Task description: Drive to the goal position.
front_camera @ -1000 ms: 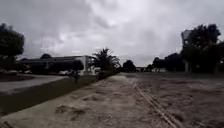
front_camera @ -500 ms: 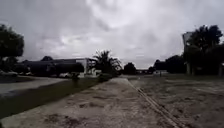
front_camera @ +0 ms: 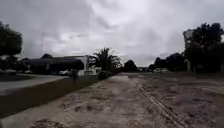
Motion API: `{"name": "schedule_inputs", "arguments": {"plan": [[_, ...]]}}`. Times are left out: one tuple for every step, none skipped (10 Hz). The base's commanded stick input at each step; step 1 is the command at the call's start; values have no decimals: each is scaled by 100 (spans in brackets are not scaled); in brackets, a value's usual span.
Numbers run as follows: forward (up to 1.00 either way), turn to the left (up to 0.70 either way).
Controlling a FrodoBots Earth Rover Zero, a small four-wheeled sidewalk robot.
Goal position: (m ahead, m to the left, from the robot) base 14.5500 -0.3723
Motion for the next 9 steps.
{"name": "schedule_inputs", "arguments": {"plan": [[50,0],[50,0],[50,0],[50,0],[50,0],[50,0],[50,0],[50,0],[50,0]]}}
